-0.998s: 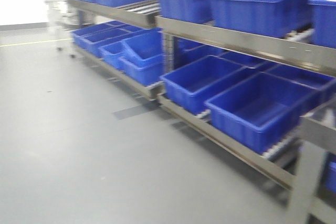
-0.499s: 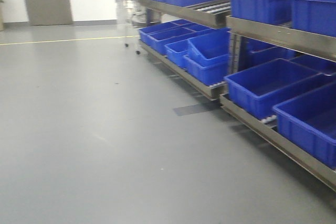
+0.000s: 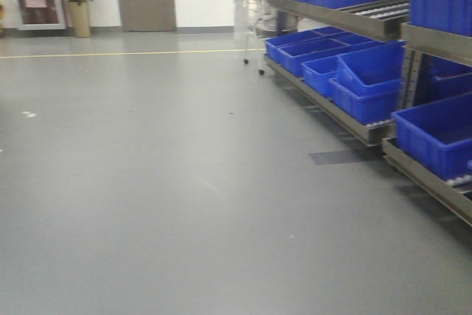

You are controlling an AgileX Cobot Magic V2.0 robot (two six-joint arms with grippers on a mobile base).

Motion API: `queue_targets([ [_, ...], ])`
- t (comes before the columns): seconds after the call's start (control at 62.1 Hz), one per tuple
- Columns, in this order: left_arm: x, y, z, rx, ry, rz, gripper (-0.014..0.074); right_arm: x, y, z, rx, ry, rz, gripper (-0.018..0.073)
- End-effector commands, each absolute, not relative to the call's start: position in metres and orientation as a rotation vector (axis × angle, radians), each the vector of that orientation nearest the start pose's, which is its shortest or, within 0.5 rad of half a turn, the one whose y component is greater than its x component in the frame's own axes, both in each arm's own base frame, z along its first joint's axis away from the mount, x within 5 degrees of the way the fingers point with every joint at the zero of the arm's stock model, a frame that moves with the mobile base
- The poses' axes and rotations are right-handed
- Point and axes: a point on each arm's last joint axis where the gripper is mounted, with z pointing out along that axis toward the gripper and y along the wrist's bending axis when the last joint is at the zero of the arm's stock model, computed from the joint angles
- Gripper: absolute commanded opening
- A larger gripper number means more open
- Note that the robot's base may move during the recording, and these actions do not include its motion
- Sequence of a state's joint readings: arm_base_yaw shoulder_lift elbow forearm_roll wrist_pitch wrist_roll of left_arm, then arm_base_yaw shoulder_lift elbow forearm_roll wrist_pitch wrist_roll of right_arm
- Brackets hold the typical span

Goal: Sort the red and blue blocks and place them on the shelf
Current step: 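Drive forward down the aisle holding both cubes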

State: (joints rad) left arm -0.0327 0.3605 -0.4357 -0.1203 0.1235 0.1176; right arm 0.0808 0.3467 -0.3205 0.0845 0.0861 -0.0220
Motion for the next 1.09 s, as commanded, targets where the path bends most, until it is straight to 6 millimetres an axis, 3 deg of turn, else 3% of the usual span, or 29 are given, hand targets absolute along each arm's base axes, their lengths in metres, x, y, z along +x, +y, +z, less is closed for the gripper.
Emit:
queue_targets([
  [0.0, 0.0833, -0.0033, 0.3441, 0.018, 1.416, -0.043, 0.0125, 0.0864, 0.0065, 0.3079, -0.014, 1.485, 0.107, 0.0048],
  [1.079, 0.0833, -0.0033, 0.3441, 0.018, 1.416, -0.043, 0.0125, 0.0864, 0.0065, 0.3079, -0.014, 1.485, 0.107, 0.0048],
])
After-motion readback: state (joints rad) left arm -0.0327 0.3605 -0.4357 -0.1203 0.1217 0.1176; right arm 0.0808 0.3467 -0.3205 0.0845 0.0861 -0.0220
